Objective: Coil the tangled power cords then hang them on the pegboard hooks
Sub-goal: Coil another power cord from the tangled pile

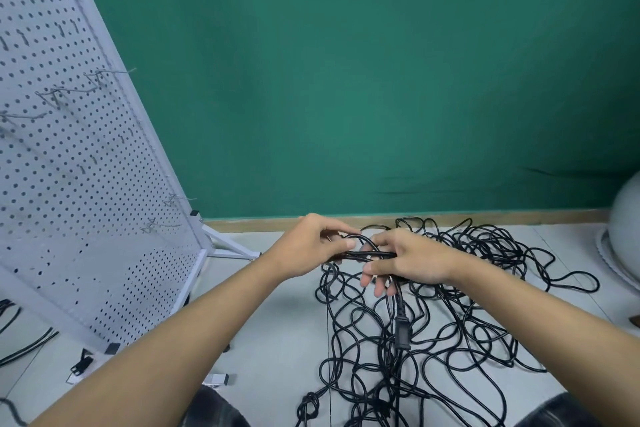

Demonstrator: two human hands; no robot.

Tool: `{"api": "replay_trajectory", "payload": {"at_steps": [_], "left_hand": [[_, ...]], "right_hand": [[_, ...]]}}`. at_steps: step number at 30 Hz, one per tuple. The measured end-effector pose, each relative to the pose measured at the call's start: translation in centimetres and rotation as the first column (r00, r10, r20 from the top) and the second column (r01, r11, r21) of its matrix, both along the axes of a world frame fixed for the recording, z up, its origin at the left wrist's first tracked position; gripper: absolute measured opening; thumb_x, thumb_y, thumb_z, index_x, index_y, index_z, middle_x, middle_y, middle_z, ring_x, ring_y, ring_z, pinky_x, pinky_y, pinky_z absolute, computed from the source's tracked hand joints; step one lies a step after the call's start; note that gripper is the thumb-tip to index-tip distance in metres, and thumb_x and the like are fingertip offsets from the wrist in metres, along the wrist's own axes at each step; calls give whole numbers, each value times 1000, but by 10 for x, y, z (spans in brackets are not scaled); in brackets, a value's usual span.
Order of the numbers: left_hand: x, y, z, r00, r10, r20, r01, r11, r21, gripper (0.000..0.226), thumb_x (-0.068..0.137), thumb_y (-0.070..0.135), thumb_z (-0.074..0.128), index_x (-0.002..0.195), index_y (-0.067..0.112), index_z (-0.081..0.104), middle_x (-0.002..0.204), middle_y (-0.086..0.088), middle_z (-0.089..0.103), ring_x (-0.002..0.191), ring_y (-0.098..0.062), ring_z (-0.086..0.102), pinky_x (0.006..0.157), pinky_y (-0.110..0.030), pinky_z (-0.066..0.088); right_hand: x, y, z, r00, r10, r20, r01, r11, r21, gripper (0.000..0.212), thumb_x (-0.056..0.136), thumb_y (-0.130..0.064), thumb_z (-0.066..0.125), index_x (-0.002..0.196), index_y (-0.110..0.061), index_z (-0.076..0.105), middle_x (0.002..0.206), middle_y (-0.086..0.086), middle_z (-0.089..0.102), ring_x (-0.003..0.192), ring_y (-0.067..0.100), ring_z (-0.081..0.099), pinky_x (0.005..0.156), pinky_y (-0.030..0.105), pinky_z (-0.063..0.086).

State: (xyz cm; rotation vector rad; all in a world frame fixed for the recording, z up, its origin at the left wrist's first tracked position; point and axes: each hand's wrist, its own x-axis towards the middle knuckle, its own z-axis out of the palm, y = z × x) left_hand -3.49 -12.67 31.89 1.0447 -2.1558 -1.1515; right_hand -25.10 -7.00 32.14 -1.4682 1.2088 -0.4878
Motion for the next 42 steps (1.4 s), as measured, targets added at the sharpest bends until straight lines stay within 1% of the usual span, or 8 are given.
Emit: {"api": "replay_trajectory", "payload": {"at_steps": [4,10,15,18,25,31,36,42], "left_hand": [[-1,-4,-3,989,125,76,-125,992,-3,7,96,23,71,97,21,78,61,2,70,59,-22,66,64,-26,49],[0,-9,-5,965,252,70,-253,967,11,9,99,22,62,96,13,63,73,1,78,78,-13,77,94,-40,56],[7,-5,-5,989,124,83,-130,989,70,7,101,19,54,104,20,59,91,0,79,83,-16,74,83,-37,55],[5,0,-3,997,1,81,-3,1000,20,54,96,2,46,134,38,60,106,2,73,68,-14,69,72,-29,54],[7,1,0,972,-84,220,102,992,-72,40,94,20,65,129,38,71,97,9,73,75,-3,59,68,-10,42],[11,-1,-1,964,-179,198,182,983,7,50,86,37,82,134,40,67,83,15,60,70,-6,51,76,-26,47],[7,0,1,967,-184,174,186,983,4,35,92,23,77,125,34,71,88,-11,64,72,-32,68,72,-33,58],[-6,10,2,905,-242,350,276,960,-50,28,99,20,67,124,30,70,83,0,68,71,-15,72,64,-27,53]], "right_hand": [[2,0,-1,999,41,-28,-41,999,5,8,106,-13,56,105,-5,57,101,16,77,80,26,74,66,28,58],[5,-2,1,970,36,-240,-64,992,-112,23,109,-20,51,110,2,56,98,3,80,74,4,70,62,16,49],[6,-1,-4,991,-21,-133,6,994,-107,17,108,-18,53,102,-2,52,76,4,65,75,27,72,76,49,57],[6,-1,-7,982,1,-188,-18,996,-91,16,107,-23,54,97,-10,54,70,2,65,72,25,68,83,58,53],[6,6,6,991,5,-133,-8,1000,-17,16,108,-11,49,93,-8,46,62,1,48,67,35,59,45,20,50],[-3,0,2,987,41,-154,-41,999,1,21,105,-29,58,92,-14,52,68,8,45,57,30,55,40,29,49],[-3,1,4,989,71,-128,-71,997,2,18,108,-30,53,98,-18,62,63,0,40,52,19,54,42,24,50],[-5,-1,1,956,217,-199,-187,970,156,15,106,-18,56,97,-9,64,95,7,79,93,21,77,98,29,55]]}}
